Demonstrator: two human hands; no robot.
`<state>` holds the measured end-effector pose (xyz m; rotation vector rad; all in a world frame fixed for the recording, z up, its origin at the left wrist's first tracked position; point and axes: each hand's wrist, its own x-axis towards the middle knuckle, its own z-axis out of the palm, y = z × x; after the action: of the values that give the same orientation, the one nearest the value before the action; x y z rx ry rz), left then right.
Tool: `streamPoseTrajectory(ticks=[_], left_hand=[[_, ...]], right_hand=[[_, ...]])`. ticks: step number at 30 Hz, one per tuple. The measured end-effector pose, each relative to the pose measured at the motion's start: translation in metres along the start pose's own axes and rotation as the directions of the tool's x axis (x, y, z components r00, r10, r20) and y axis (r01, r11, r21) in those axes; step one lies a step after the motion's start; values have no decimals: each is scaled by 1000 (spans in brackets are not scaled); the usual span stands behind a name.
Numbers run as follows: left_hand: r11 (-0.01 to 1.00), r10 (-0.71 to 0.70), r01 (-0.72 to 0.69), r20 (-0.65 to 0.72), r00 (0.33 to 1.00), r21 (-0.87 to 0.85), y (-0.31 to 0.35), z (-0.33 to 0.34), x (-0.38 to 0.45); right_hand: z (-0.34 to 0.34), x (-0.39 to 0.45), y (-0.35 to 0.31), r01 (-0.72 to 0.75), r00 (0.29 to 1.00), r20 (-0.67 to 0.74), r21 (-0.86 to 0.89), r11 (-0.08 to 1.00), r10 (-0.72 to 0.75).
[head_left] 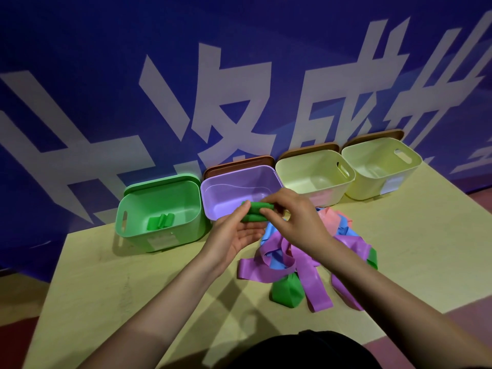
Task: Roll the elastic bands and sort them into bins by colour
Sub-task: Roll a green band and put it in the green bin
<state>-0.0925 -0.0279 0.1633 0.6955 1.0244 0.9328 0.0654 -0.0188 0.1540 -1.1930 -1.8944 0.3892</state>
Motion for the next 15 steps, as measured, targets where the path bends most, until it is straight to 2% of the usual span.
streamPoseTrajectory(ticks=[4, 6, 9, 12, 15], left_hand=[[995, 23, -21, 20, 1000, -94, 2, -5, 2], [991, 58, -56, 12, 998, -125, 1, -7, 4], [986, 125, -126, -10, 992, -106, 0, -10, 7], [979, 206, -205, -48, 977, 18, -5, -10, 8], [951, 264, -246, -81, 961, 189, -9, -16, 10]], right_hand=[[-1, -2, 8, 243, 969, 90, -161, 957, -231], [-3, -2, 8, 228, 968, 130, -108, 968, -214], [-3, -4, 3, -1, 991, 133, 73, 997, -9], [6, -4, -6, -320, 940, 193, 226, 920, 280], [14, -1, -10, -421, 907, 183, 372, 827, 380]])
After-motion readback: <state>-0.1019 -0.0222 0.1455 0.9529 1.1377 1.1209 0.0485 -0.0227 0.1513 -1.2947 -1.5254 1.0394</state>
